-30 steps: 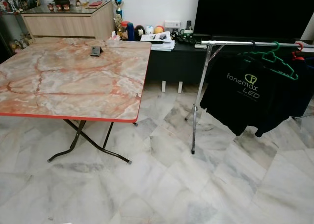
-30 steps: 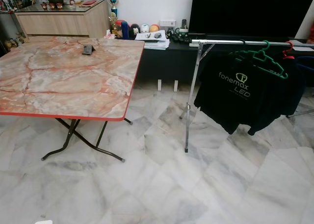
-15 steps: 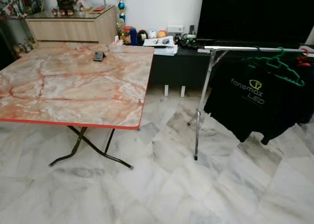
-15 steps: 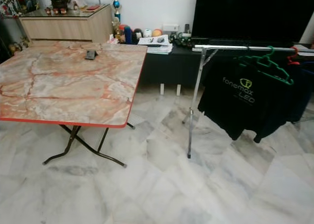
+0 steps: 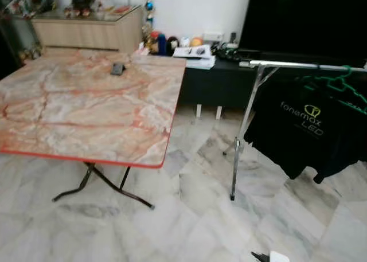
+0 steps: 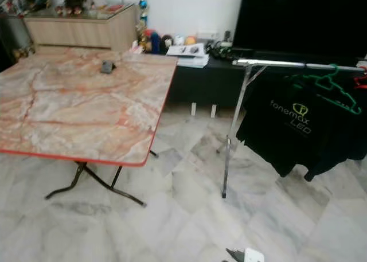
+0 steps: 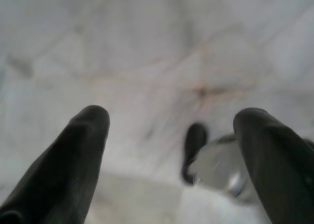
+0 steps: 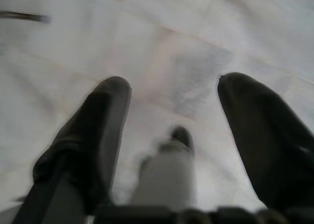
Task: Hang hanger
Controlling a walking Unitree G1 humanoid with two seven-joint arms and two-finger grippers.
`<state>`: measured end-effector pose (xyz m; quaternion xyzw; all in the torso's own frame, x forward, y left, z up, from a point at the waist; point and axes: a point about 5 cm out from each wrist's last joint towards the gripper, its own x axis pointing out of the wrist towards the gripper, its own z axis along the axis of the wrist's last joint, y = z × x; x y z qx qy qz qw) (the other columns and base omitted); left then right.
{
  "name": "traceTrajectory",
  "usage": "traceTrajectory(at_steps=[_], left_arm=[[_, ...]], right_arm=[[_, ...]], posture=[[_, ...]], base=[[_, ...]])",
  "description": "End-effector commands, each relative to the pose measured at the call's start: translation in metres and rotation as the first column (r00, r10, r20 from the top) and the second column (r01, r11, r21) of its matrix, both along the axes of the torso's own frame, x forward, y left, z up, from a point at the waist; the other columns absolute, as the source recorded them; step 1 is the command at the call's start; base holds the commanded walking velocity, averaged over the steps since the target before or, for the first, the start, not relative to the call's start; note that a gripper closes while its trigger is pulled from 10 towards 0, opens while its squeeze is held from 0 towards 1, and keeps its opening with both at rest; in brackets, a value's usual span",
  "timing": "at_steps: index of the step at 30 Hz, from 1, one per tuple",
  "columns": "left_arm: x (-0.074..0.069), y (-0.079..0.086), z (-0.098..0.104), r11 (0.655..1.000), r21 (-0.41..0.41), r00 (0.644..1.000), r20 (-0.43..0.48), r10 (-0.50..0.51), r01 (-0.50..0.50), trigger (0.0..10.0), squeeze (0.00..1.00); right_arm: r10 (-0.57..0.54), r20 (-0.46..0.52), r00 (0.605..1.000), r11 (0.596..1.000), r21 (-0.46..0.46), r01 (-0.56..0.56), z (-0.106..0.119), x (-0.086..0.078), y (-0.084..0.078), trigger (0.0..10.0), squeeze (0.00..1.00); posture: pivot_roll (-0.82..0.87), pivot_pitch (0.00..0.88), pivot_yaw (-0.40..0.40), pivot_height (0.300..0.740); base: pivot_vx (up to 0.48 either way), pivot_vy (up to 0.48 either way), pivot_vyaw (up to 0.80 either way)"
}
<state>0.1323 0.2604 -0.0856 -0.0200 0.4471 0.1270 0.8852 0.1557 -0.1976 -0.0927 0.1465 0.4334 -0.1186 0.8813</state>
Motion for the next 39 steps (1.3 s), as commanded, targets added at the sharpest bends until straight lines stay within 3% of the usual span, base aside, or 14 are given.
traceTrajectory(at_steps=[1, 14, 20, 39], left_arm=[[-0.001, 0.004, 0.001, 1.000, 0.009, 1.000, 0.004, 0.004, -0.004, 10.0, 0.00], [0.001, -0.004, -0.001, 1.000, -0.003, 1.000, 0.005, -0.003, 0.003, 10.0, 0.00], [-0.003, 0.002, 0.000, 1.000, 0.009, 1.000, 0.004, -0.016, 0.016, 10.0, 0.00], [0.005, -0.011, -0.001, 0.999, 0.003, 0.999, 0.010, -0.045, 0.045, 10.0, 0.00]], right_arm=[[-0.011, -0.008, 1.000, 1.000, 0.002, 0.011, -0.001, -0.001, -0.001, 10.0, 0.00], [0.004, -0.010, 1.000, 1.000, 0.002, -0.004, 0.000, -0.001, -0.002, 10.0, 0.00], [0.012, -0.010, 1.000, 1.000, 0.003, -0.012, 0.000, -0.001, -0.001, 10.0, 0.00], [0.034, -0.013, 0.999, 0.999, -0.001, -0.034, 0.000, -0.001, -0.003, 10.0, 0.00]], posture=[[0.07, 0.030, -0.012, 0.740], [0.07, 0.035, -0.017, 0.740], [0.07, 0.034, -0.020, 0.740], [0.06, 0.010, -0.023, 0.740]], base=[[0.296, 0.000, 0.00], [0.248, 0.000, 0.00], [0.000, 0.000, 0.00], [0.000, -0.321, 0.00]])
